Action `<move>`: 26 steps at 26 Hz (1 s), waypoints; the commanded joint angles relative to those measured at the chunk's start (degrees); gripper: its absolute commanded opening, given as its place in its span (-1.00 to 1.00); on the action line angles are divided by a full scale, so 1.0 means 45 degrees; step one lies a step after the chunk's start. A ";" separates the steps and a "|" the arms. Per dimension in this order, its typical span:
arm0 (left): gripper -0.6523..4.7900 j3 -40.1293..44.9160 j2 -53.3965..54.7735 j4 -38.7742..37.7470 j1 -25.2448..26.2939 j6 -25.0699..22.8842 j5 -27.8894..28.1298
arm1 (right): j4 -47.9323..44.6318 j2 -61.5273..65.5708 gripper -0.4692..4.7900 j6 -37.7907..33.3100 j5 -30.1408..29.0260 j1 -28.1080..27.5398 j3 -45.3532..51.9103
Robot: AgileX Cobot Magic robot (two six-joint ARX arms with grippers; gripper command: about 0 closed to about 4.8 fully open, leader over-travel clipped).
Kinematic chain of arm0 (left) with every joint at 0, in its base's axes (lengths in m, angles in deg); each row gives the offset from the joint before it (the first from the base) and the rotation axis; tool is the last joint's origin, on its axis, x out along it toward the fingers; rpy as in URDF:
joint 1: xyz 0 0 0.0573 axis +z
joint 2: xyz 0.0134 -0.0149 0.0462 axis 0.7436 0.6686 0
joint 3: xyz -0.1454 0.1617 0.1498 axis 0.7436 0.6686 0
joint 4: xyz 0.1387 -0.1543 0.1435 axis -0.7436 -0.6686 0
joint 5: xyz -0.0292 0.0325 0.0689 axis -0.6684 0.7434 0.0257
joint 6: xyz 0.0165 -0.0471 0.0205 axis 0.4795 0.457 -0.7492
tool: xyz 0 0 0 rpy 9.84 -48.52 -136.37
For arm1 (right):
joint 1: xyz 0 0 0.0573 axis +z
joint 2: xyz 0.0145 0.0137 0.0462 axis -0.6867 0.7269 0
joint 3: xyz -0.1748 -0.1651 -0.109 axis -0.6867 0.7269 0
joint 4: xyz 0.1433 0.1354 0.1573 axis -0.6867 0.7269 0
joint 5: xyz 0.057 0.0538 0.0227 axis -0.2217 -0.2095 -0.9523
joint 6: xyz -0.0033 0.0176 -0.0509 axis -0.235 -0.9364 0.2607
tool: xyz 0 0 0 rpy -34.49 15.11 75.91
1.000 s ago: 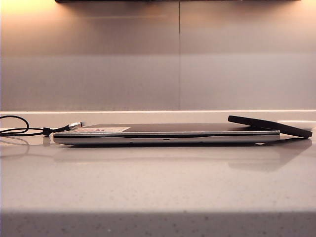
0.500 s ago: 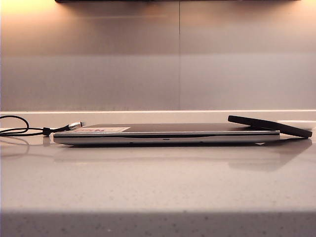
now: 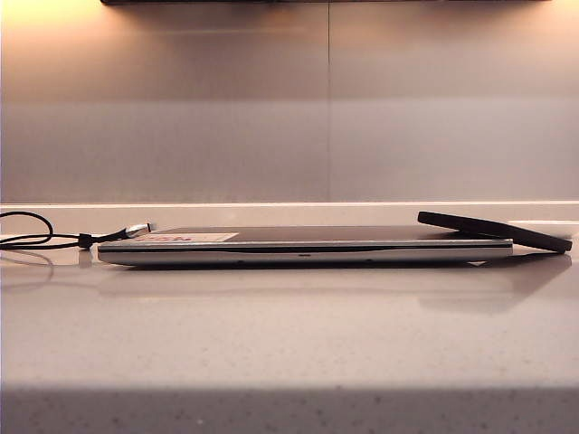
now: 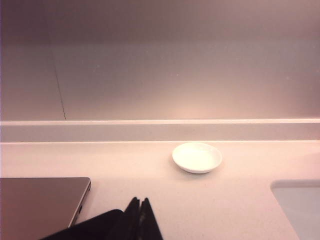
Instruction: Pick up the charging cable and the phone, plug the charging cable into the charging port on the phone, and finally place them back on the table.
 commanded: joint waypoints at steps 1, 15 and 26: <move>-0.78 -0.0520 0.0840 0.0092 -0.0015 0.0019 -0.0049 | -0.0287 0.0831 -0.84 -0.0073 -0.0053 0.0034 -0.0763; -0.78 -0.1302 0.4313 0.0656 -0.1957 -0.0651 -0.0049 | -0.0160 0.3434 -0.84 -0.0063 -0.1753 0.1496 -0.2880; -0.78 -0.2064 0.7155 0.0903 -0.2715 -0.2565 -0.0053 | 0.1603 0.4036 -0.84 0.1214 -0.1613 0.5323 -0.3206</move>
